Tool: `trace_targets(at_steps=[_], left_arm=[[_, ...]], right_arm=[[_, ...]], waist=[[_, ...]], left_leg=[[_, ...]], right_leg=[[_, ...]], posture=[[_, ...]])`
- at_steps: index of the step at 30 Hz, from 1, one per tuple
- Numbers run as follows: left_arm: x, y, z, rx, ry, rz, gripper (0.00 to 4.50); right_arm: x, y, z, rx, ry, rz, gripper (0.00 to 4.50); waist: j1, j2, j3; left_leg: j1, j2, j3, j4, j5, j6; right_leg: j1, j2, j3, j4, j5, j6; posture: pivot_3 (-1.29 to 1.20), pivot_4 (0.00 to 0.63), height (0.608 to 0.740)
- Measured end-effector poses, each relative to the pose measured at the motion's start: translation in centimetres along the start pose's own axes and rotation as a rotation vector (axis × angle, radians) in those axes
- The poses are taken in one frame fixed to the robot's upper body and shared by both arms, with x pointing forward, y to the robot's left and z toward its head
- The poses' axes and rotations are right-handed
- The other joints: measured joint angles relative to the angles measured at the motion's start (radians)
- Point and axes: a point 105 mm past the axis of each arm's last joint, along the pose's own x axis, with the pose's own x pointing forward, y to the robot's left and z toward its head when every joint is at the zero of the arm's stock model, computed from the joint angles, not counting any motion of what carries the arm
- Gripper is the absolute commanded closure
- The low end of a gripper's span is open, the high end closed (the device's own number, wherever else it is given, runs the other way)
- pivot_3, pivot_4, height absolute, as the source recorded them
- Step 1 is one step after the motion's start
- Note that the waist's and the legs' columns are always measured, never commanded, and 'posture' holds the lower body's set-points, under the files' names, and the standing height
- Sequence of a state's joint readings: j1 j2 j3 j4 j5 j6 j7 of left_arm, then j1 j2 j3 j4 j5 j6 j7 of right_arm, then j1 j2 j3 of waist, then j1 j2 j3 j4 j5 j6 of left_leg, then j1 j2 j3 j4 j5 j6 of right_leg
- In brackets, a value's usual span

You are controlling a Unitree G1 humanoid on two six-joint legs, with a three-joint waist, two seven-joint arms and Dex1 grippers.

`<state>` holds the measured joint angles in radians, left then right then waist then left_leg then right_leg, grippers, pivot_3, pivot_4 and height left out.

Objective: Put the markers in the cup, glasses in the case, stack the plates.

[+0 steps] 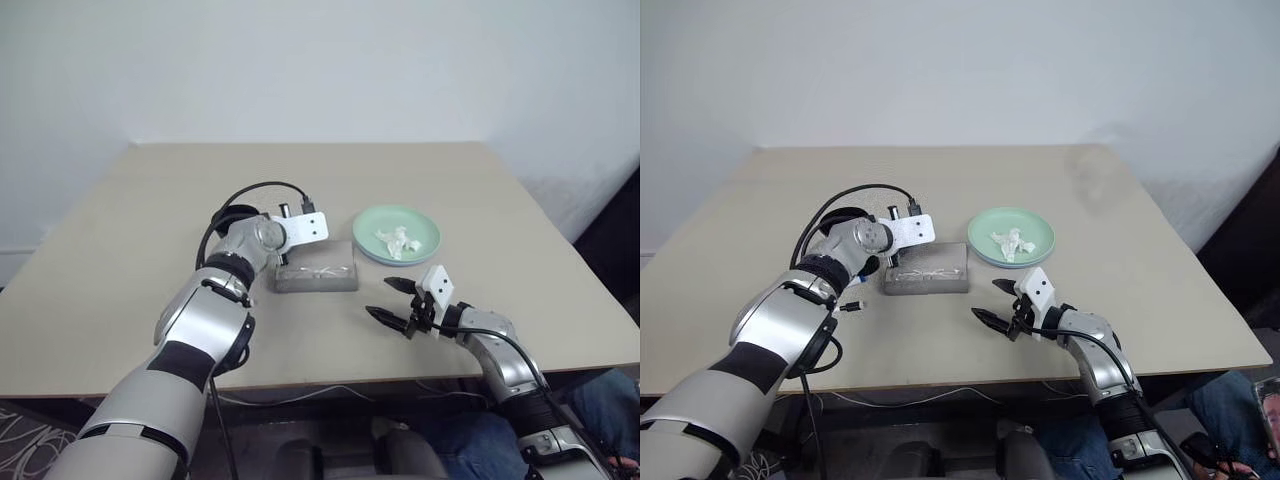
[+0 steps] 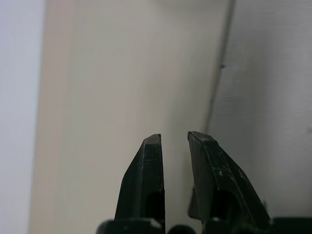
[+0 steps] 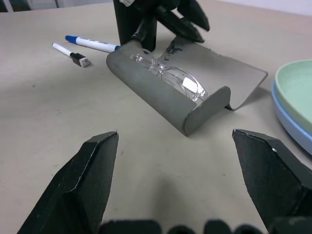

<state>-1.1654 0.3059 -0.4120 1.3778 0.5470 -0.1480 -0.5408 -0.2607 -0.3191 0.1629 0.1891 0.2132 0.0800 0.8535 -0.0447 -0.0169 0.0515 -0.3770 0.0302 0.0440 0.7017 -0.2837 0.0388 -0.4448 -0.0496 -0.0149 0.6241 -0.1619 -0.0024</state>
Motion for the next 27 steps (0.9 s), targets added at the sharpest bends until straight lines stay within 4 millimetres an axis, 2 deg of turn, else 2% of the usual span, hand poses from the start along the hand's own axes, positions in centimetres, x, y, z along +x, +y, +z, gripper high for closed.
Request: trace_targets(at_steps=[6,12,19,27], left_arm=[[-0.6,-0.7,-0.5,-0.105,-0.039,-0.113,3.67],[-1.2,-1.1,-0.5,-0.139,-0.071,-0.199,3.67],[-1.8,-2.0,0.4,-0.104,-0.121,-0.329,3.67],[-2.5,-2.8,0.0,-0.024,-0.126,-0.424,3.67]], right_arm=[[0.1,0.0,0.1,0.001,-0.004,0.001,0.43],[0.5,0.2,0.3,0.000,-0.009,0.014,0.43],[0.9,0.0,0.9,-0.013,-0.021,0.027,0.43],[1.0,0.1,0.8,-0.013,-0.017,0.028,0.43]], waist=[[0.000,0.000,0.000],[0.000,0.000,0.000],[0.000,-0.001,0.000],[0.000,-0.001,0.000]], left_leg=[[0.000,0.000,0.000,0.000,0.000,0.000],[0.000,0.000,0.000,0.000,0.000,0.000],[0.000,0.000,0.000,0.000,0.000,0.000],[0.000,0.000,0.000,0.000,0.000,0.000]], right_leg=[[0.000,0.000,0.000,0.000,0.000,0.000],[0.000,0.000,0.000,0.000,0.000,0.000],[0.000,0.000,0.000,0.000,0.000,0.000],[0.000,0.000,0.001,0.000,0.000,0.000]], posture=[[0.00,0.000,0.721],[0.00,0.000,0.721],[0.00,0.000,0.721],[0.00,0.000,0.721]])
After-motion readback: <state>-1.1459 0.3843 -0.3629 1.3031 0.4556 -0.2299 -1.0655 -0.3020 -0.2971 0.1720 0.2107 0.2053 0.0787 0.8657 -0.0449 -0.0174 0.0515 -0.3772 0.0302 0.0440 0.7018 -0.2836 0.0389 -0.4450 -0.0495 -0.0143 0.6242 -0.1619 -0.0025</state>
